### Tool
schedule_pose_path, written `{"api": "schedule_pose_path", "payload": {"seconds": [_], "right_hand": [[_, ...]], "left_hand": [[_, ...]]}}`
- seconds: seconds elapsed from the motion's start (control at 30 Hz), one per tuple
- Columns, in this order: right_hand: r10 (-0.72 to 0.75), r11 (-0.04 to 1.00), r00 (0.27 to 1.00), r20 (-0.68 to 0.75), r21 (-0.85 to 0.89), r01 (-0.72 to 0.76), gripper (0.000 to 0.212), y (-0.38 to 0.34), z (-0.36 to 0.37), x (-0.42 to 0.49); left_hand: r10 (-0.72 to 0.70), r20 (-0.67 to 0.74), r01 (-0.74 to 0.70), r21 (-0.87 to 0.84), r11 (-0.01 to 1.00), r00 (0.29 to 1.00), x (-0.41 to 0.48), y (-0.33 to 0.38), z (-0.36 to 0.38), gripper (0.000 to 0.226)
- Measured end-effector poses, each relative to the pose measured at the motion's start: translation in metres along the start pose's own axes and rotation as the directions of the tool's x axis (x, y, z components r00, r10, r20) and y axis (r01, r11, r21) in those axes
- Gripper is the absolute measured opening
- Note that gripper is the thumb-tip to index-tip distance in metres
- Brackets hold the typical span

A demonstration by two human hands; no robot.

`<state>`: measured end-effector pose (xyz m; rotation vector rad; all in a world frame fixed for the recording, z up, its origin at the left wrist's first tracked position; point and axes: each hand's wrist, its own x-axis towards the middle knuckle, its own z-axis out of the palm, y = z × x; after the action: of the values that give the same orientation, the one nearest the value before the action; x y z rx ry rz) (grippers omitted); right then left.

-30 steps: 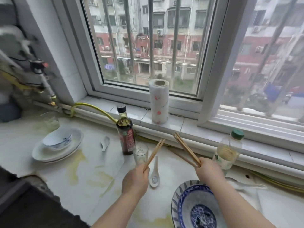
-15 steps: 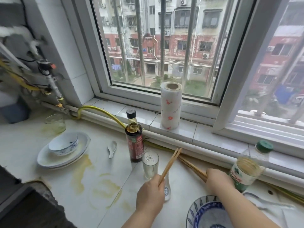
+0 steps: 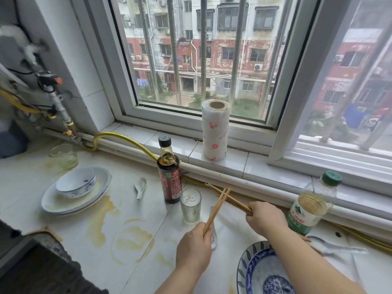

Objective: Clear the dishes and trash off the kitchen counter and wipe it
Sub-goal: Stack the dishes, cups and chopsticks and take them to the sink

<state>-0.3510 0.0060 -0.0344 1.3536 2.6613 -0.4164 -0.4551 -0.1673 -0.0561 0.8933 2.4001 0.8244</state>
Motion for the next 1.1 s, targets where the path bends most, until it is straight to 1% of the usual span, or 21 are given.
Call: {"api": "schedule_pose_path", "payload": {"seconds": [0.1,0.17,0.27,0.33,0.43,0.47,0.5,0.53,0.57,0.6,0.63,0.67,0.7,0.77,0.83,0.87,0.93,1.0,1.03,1.07,1.1], "right_hand": [[0.019,1.0,0.999,-0.043,0.02,-0.018,0.012,-0.001,-0.013,-0.01],[0.026,1.0,0.996,-0.081,0.005,-0.026,0.014,-0.001,-0.027,-0.018],[0.037,0.998,0.988,-0.15,-0.044,-0.044,0.019,-0.001,-0.051,-0.034],[0.039,0.998,0.978,-0.206,-0.037,-0.048,0.019,0.002,-0.066,-0.047],[0.043,0.997,0.946,-0.32,0.071,-0.021,0.013,0.008,-0.085,-0.073],[0.042,0.992,0.938,-0.343,0.124,0.001,0.013,0.011,-0.089,-0.079],[0.051,0.975,0.937,-0.346,0.221,0.029,0.015,0.012,-0.091,-0.083],[0.085,0.922,0.938,-0.336,0.384,0.054,0.019,0.02,-0.094,-0.095],[0.111,0.819,0.948,-0.3,0.568,0.084,0.021,0.023,-0.095,-0.102],[0.128,0.679,0.961,-0.246,0.728,0.096,0.021,0.03,-0.098,-0.114],[0.112,0.538,0.975,-0.19,0.837,0.101,0.019,0.036,-0.101,-0.128],[0.073,0.433,0.986,-0.151,0.895,0.105,0.017,0.038,-0.102,-0.138],[0.052,0.364,0.988,-0.144,0.924,0.116,0.014,0.042,-0.102,-0.148],[0.129,0.299,0.977,-0.169,0.946,0.124,0.01,0.058,-0.1,-0.169],[0.294,0.279,0.937,-0.187,0.955,0.103,0.007,0.085,-0.098,-0.184],[0.36,0.292,0.91,-0.204,0.951,0.098,0.01,0.1,-0.098,-0.192],[0.431,0.369,0.867,-0.252,0.925,0.085,0.018,0.131,-0.096,-0.208],[0.465,0.479,0.824,-0.324,0.875,0.073,0.021,0.157,-0.093,-0.226],[0.479,0.522,0.795,-0.372,0.849,0.083,0.021,0.169,-0.092,-0.235],[0.5,0.54,0.76,-0.415,0.836,0.101,0.018,0.183,-0.091,-0.245],[0.53,0.541,0.718,-0.451,0.832,0.123,0.016,0.194,-0.091,-0.253]], "left_hand": [[0.004,-0.018,-0.005,-0.071,0.997,1.0,0.001,0.006,-0.003,0.023],[0.015,-0.032,-0.021,-0.176,0.984,0.999,0.002,0.018,-0.006,0.026],[0.044,-0.059,-0.062,-0.349,0.935,0.997,0.001,0.043,-0.006,0.029],[0.067,-0.084,-0.098,-0.458,0.883,0.994,-0.002,0.064,-0.003,0.03],[0.102,-0.109,-0.148,-0.624,0.767,0.989,-0.018,0.099,0.002,0.026],[0.101,-0.126,-0.159,-0.67,0.725,0.987,-0.025,0.11,0.003,0.025],[0.095,-0.149,-0.173,-0.708,0.685,0.984,-0.029,0.118,0.003,0.023],[0.102,-0.154,-0.183,-0.739,0.649,0.983,-0.039,0.132,0.006,0.021],[0.104,-0.146,-0.179,-0.762,0.622,0.984,-0.044,0.14,0.007,0.02],[0.116,-0.114,-0.161,-0.776,0.61,0.987,-0.052,0.15,0.012,0.02],[0.14,-0.066,-0.139,-0.777,0.614,0.988,-0.062,0.159,0.019,0.021],[0.171,-0.02,-0.126,-0.761,0.637,0.985,-0.068,0.165,0.026,0.022],[0.213,0.016,-0.136,-0.72,0.68,0.977,-0.075,0.17,0.033,0.021],[0.311,0.07,-0.208,-0.601,0.772,0.948,-0.095,0.185,0.052,0.021],[0.406,0.139,-0.292,-0.496,0.818,0.903,-0.118,0.199,0.075,0.029],[0.45,0.168,-0.332,-0.465,0.821,0.877,-0.13,0.206,0.086,0.032],[0.521,0.207,-0.398,-0.438,0.806,0.828,-0.155,0.223,0.104,0.038],[0.566,0.269,-0.396,-0.489,0.777,0.779,-0.173,0.238,0.121,0.048],[0.571,0.319,-0.362,-0.523,0.772,0.757,-0.18,0.244,0.129,0.05],[0.565,0.364,-0.326,-0.54,0.776,0.74,-0.19,0.25,0.138,0.051],[0.546,0.389,-0.304,-0.531,0.791,0.742,-0.196,0.253,0.143,0.053]]}}
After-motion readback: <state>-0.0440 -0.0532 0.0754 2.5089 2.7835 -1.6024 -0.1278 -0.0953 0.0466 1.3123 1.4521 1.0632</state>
